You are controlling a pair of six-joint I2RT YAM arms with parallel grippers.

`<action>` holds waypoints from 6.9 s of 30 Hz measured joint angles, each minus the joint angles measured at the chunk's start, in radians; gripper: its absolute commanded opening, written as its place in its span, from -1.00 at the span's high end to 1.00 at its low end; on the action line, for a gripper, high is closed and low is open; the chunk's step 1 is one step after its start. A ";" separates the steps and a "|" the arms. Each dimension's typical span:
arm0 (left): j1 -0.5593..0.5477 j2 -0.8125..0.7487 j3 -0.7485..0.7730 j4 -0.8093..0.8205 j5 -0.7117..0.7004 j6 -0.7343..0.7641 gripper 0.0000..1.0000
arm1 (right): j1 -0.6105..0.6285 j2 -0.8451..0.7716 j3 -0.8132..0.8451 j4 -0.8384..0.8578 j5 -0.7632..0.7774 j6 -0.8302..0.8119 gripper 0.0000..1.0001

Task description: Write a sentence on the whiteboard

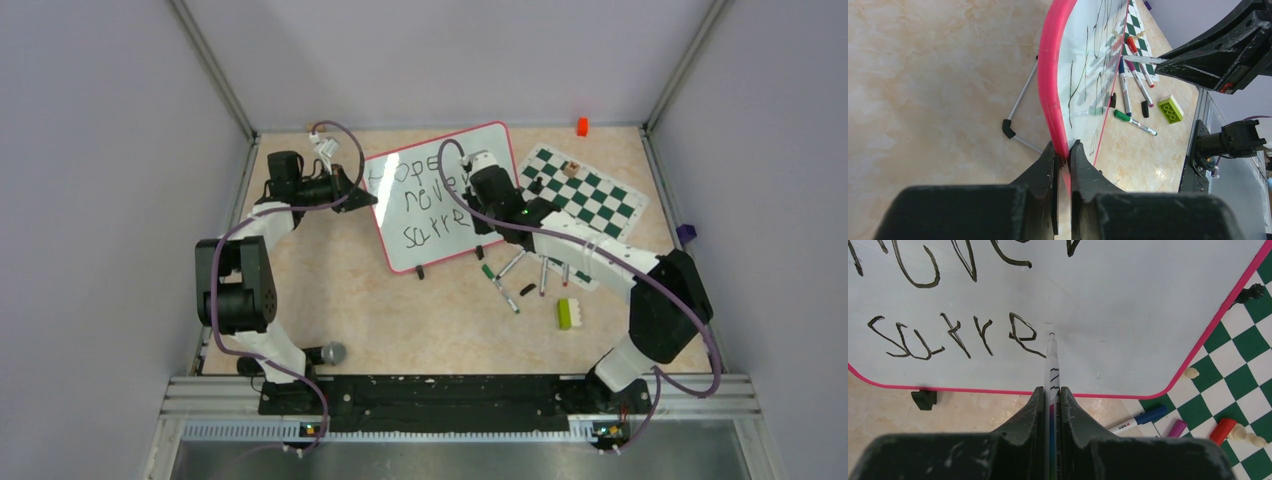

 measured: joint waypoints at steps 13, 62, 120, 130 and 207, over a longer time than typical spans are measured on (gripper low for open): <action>0.000 0.000 0.001 -0.002 0.000 0.000 1.00 | 0.000 0.037 0.000 0.000 0.000 0.000 1.00; 0.000 0.000 0.003 -0.006 0.000 0.003 1.00 | 0.007 0.059 0.033 -0.023 0.012 -0.019 1.00; 0.000 0.000 0.003 -0.006 0.000 0.004 1.00 | -0.013 0.002 -0.014 -0.053 -0.030 -0.016 1.00; 0.000 0.000 0.004 -0.008 0.000 0.004 1.00 | -0.057 -0.020 -0.014 -0.053 -0.028 -0.013 1.00; 0.000 0.000 0.007 -0.015 0.000 0.010 1.00 | -0.074 0.045 0.038 -0.095 0.009 -0.015 1.00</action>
